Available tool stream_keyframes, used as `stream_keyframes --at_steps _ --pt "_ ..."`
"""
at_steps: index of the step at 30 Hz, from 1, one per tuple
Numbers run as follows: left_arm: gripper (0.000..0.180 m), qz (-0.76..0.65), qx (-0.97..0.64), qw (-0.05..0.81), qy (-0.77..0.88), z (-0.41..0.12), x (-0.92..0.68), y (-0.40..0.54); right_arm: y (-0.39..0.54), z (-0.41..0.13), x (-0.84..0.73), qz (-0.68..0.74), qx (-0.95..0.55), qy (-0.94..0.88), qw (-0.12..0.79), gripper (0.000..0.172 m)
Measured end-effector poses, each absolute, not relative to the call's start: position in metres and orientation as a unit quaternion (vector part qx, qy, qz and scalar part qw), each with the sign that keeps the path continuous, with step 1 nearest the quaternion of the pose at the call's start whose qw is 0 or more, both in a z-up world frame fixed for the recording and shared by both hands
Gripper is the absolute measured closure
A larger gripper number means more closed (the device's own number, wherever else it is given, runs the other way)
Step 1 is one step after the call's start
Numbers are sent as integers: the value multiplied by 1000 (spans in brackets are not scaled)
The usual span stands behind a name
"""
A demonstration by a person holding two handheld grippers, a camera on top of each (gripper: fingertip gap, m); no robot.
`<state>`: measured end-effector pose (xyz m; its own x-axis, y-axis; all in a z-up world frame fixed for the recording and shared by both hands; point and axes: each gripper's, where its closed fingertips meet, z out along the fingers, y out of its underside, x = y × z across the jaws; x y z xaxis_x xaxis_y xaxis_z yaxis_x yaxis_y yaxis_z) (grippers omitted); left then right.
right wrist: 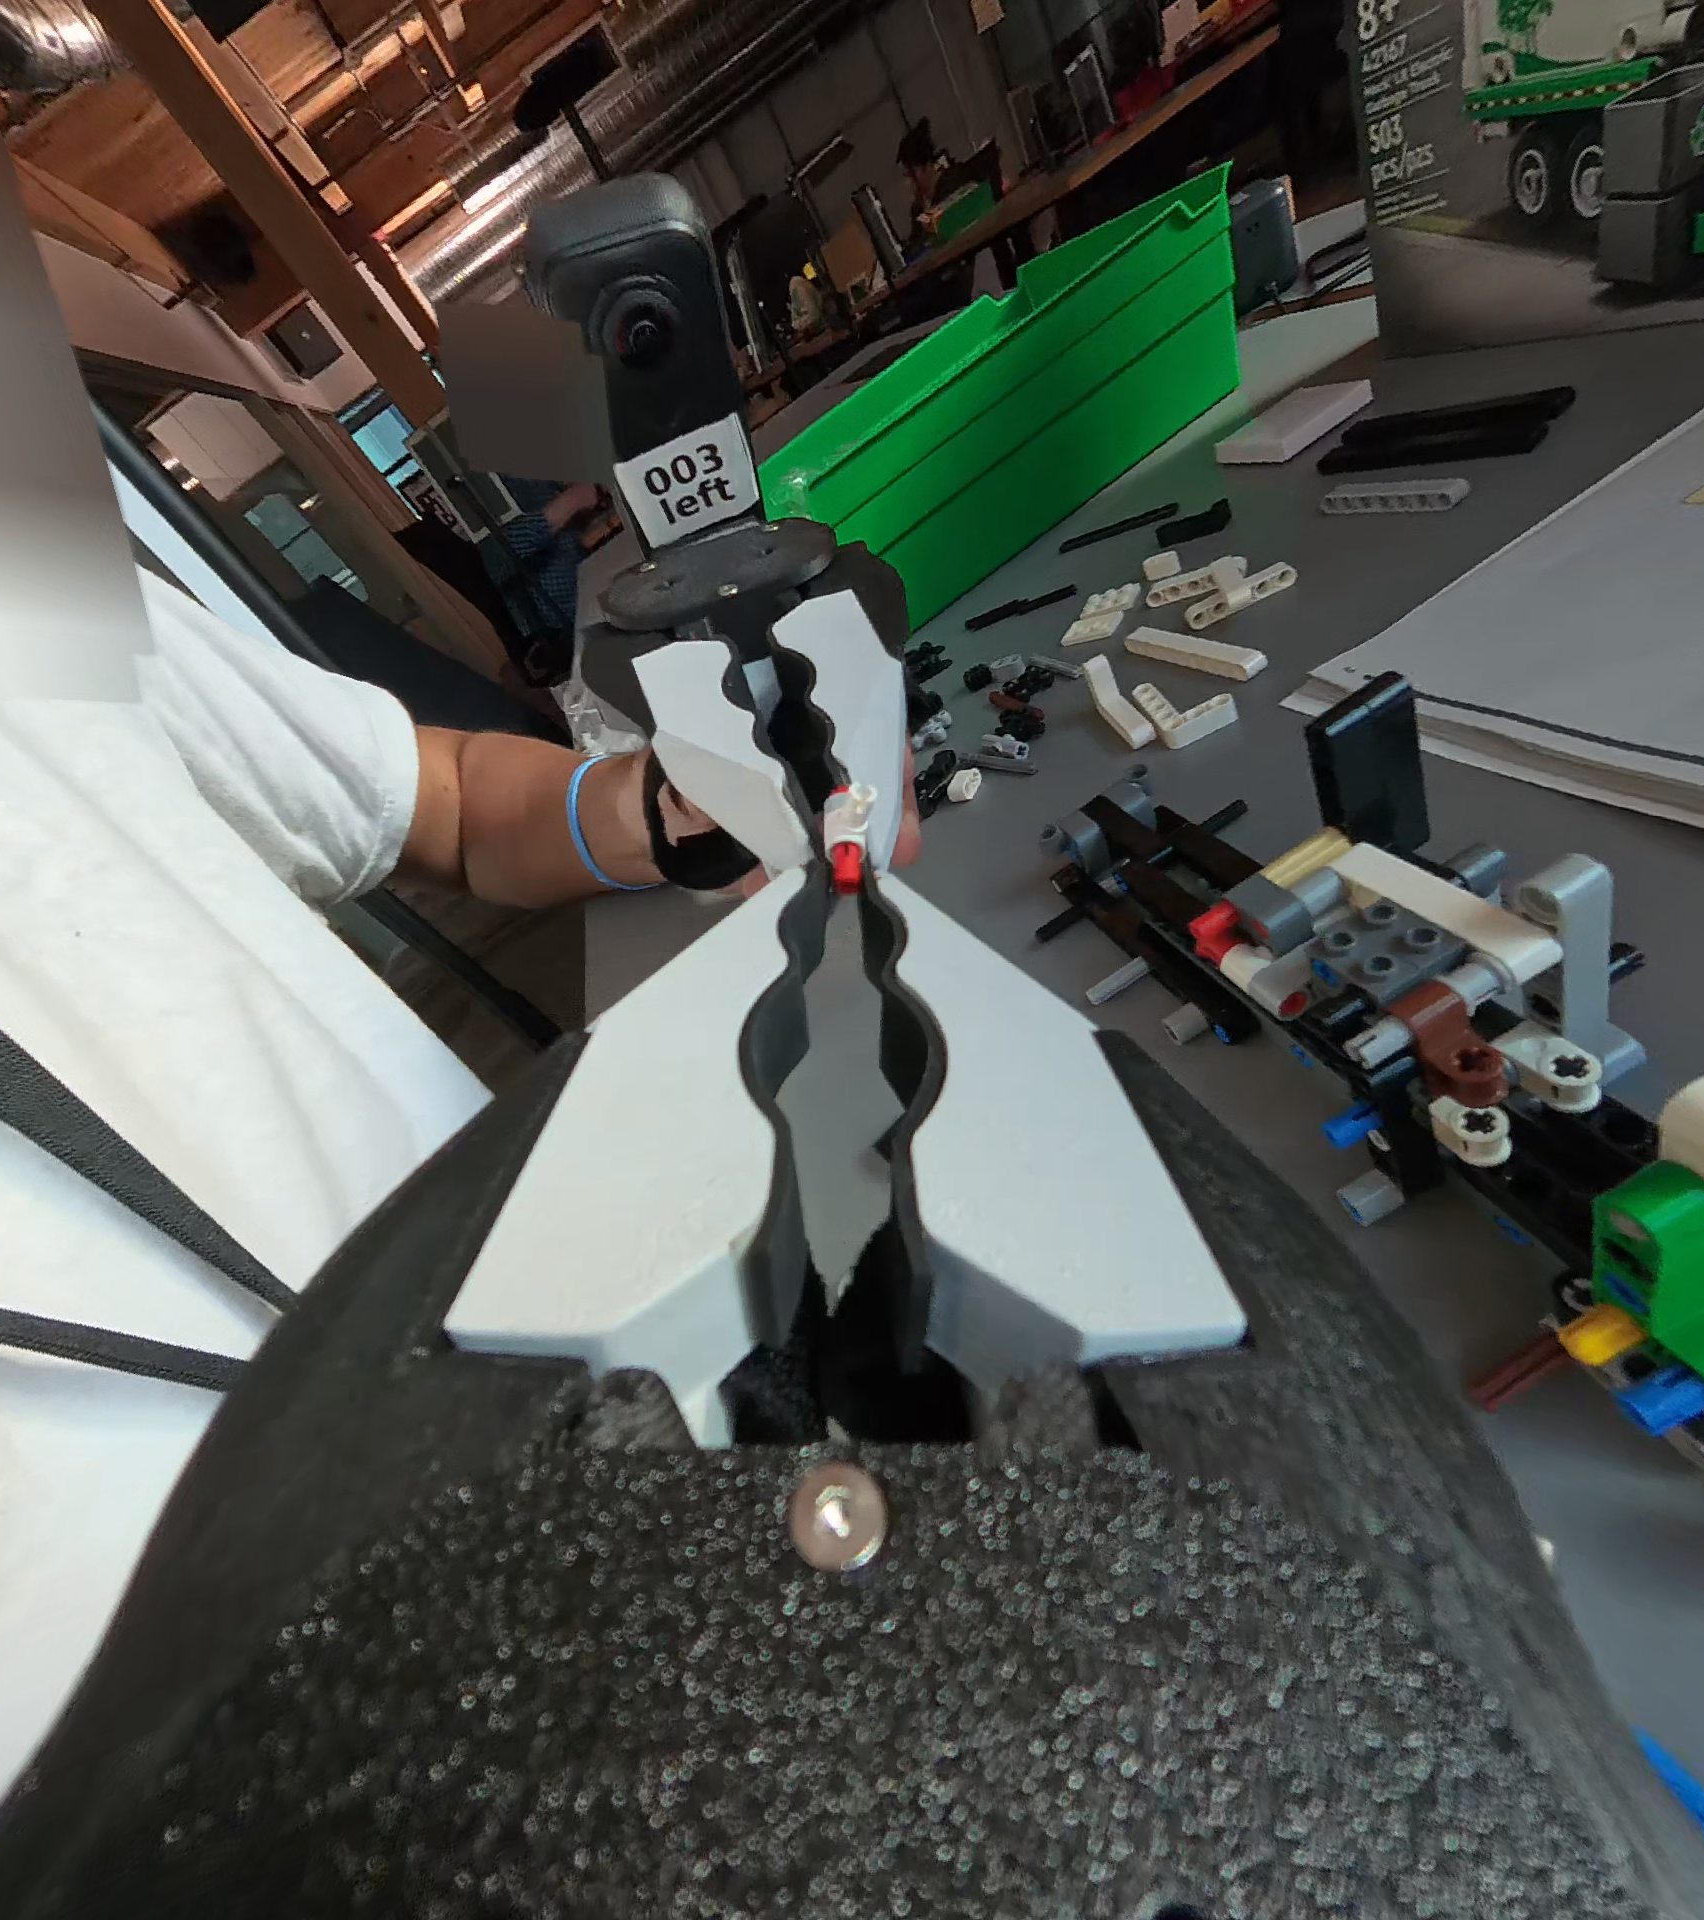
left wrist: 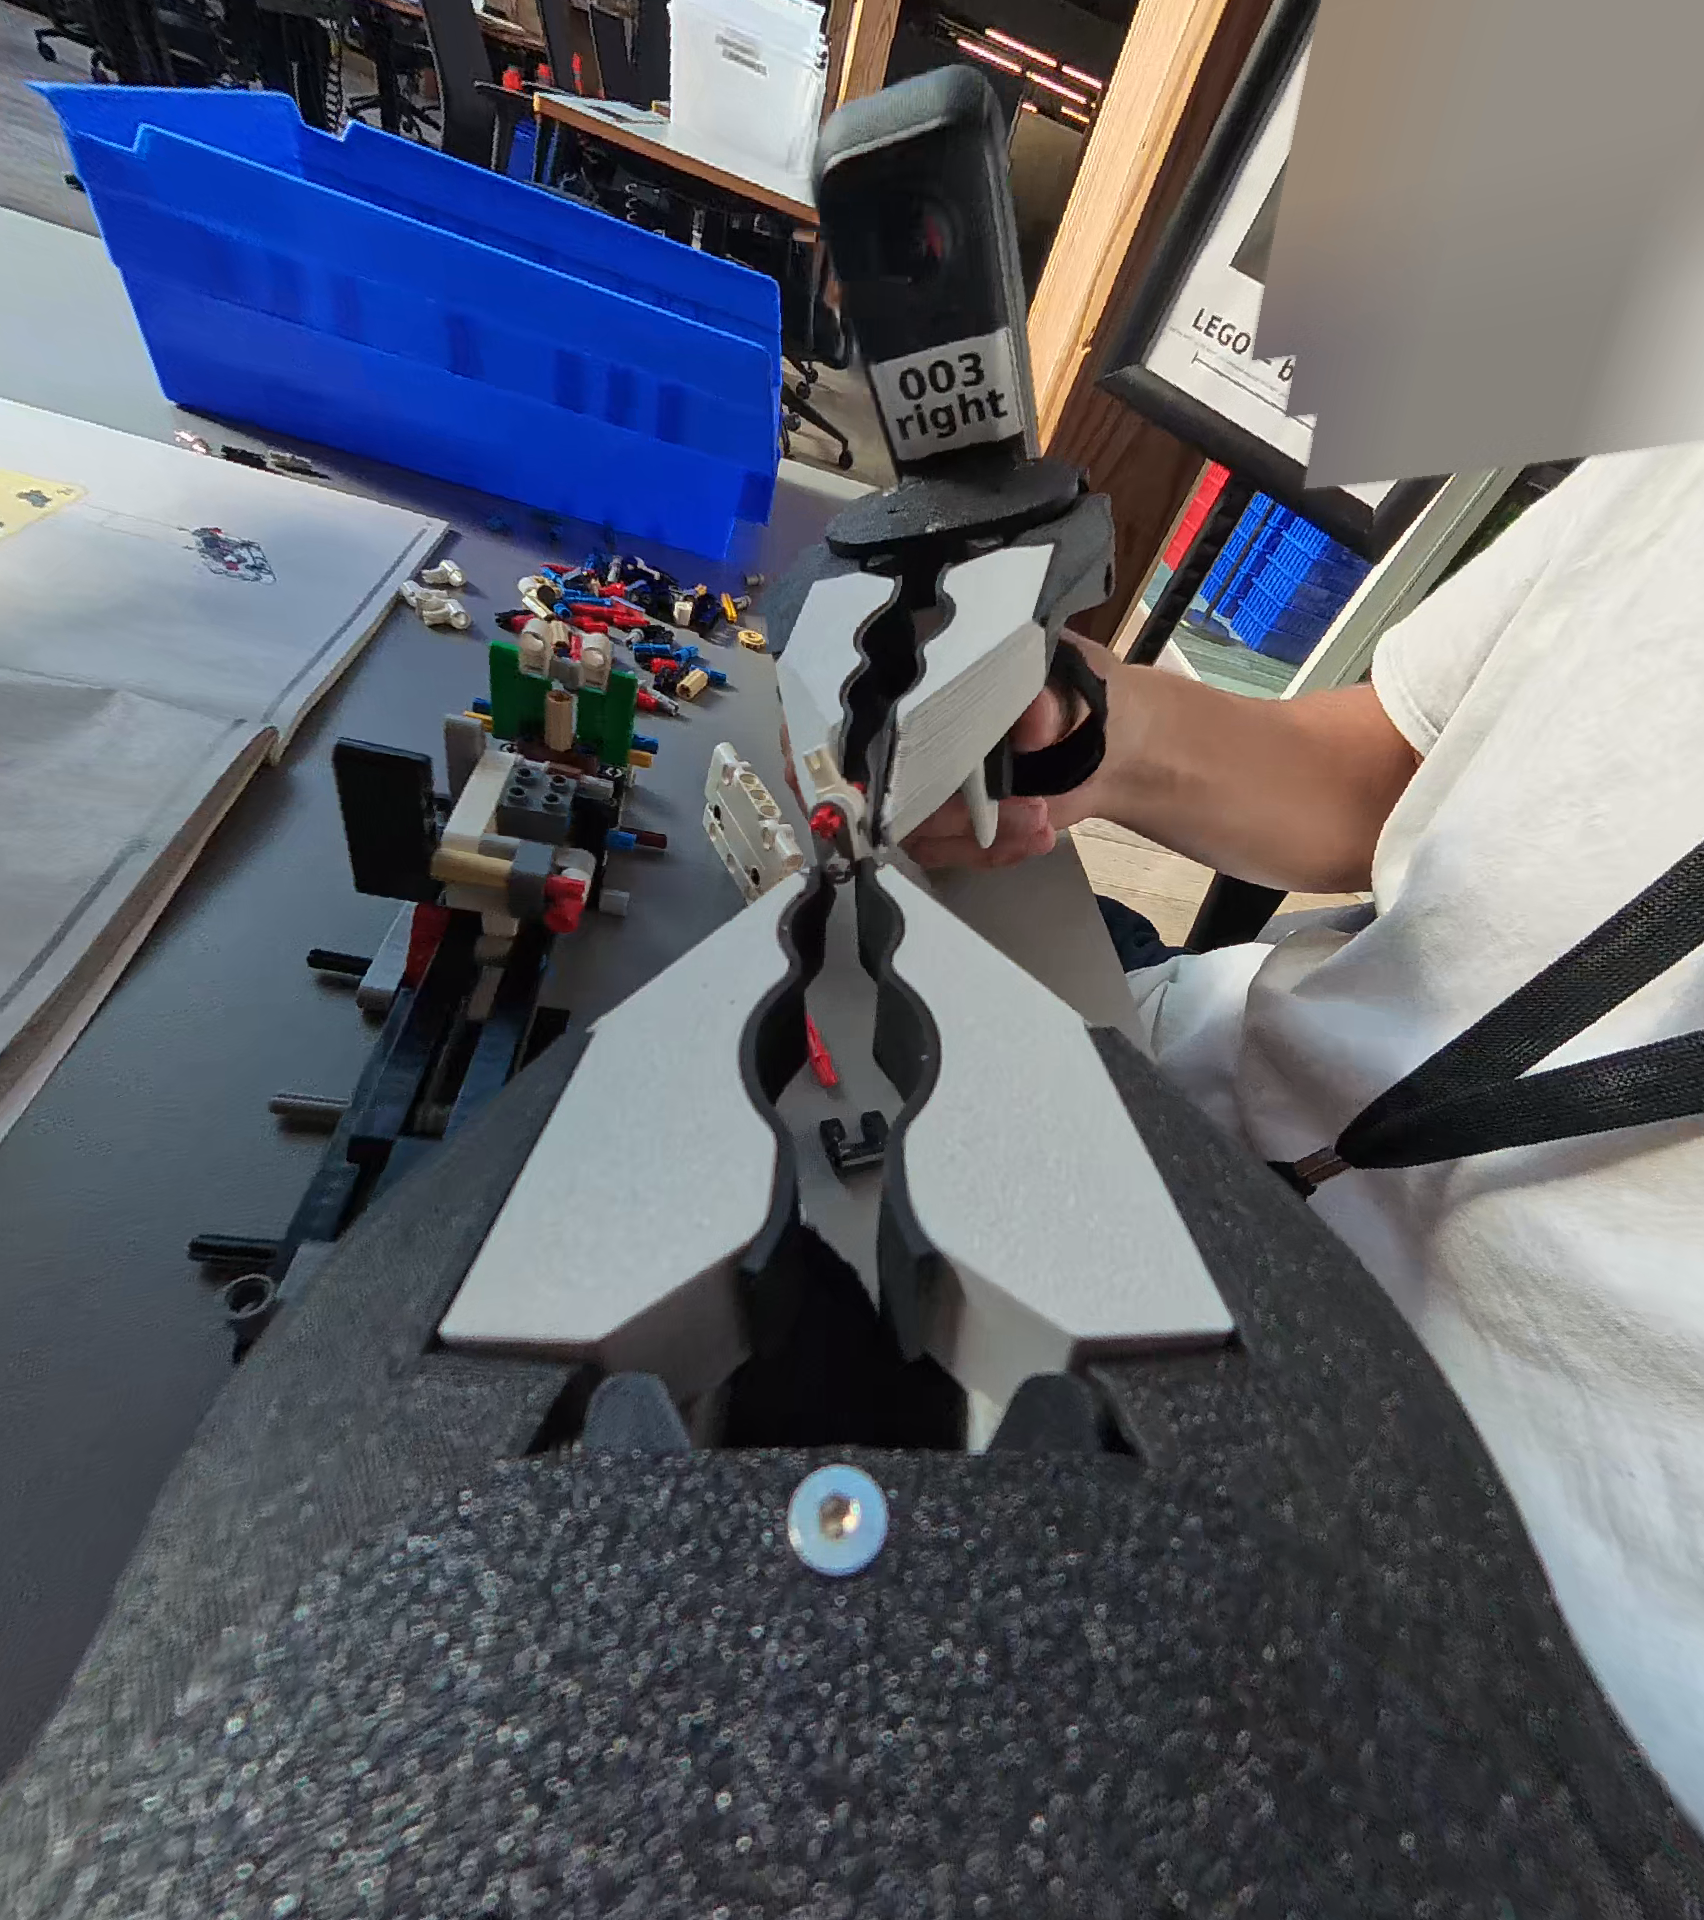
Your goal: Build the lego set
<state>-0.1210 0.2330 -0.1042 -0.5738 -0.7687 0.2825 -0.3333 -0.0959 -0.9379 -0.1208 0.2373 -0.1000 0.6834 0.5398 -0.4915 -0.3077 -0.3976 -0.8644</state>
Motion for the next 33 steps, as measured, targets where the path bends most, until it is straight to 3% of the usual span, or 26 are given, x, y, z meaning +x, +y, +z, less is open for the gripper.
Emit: stream_keyframes --at_steps 2,10,21,33 --pt "178 -590 -453 194 640 -106 -117 247 236 -103 -116 354 -756 -83 544 156" --pt "178 -488 -591 276 580 -119 -109 332 206 -104 -87 249 -749 -103 606 147" --pt "178 -412 -605 376 568 -114 -112 370 199 -91 -73 243 -720 -93 643 155" --pt "178 -379 -578 404 599 -117 -111 382 201 -91 -67 265 -716 -76 641 156"
